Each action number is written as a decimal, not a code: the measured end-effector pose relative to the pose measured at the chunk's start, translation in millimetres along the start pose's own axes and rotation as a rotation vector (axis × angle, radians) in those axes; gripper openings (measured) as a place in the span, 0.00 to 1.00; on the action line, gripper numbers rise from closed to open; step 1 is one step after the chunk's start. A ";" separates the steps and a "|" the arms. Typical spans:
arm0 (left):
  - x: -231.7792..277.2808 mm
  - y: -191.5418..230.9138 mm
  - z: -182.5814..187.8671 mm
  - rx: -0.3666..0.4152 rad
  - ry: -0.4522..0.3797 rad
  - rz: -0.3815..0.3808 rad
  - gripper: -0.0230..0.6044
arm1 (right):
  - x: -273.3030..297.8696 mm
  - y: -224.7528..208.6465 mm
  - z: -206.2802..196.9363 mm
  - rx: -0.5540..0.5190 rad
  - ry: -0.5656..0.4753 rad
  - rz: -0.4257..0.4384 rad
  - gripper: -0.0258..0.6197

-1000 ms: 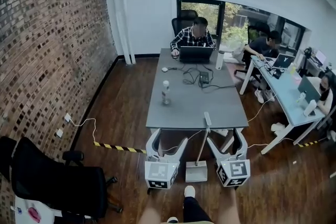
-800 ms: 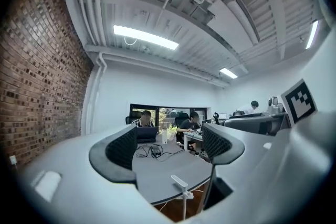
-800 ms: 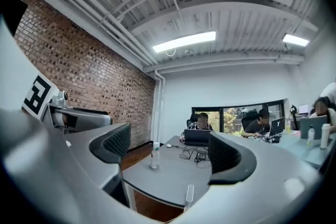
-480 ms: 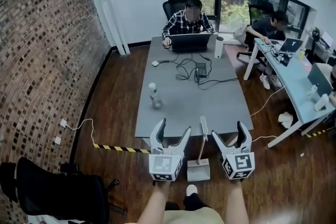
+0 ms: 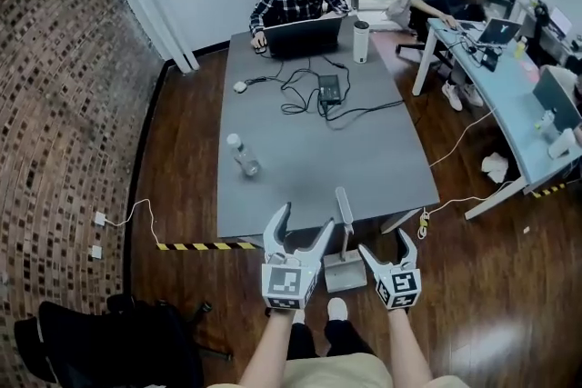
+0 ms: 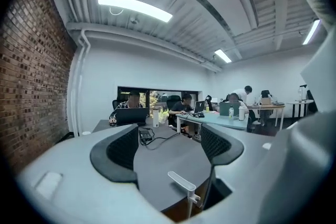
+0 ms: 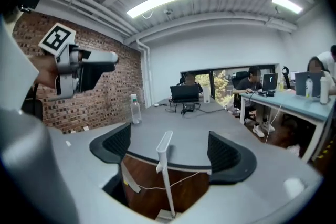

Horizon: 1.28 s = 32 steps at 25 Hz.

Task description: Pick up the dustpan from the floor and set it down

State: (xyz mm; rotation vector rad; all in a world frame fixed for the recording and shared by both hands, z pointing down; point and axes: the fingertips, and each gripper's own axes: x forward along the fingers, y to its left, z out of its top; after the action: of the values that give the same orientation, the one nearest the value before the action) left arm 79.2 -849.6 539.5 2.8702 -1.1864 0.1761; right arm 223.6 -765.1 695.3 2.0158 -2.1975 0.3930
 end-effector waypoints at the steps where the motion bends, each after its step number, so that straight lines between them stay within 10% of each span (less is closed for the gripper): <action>1: 2.9 -0.5 -3.2 -0.001 0.006 -0.008 0.62 | 3.9 -1.4 -17.7 -0.004 0.028 -0.010 0.76; 11: 11.2 23.9 -27.4 -0.017 0.063 -0.001 0.62 | 75.6 10.1 -105.3 -0.020 0.151 -0.011 0.71; 32: -11.1 60.9 -35.6 -0.041 0.105 0.062 0.61 | 147.3 22.2 -114.4 0.003 0.230 -0.011 0.31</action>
State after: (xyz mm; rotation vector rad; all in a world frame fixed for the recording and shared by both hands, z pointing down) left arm 25.1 -882.4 572.7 2.7530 -1.2456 0.2969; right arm 178.6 -872.6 842.6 1.8778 -2.0472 0.5948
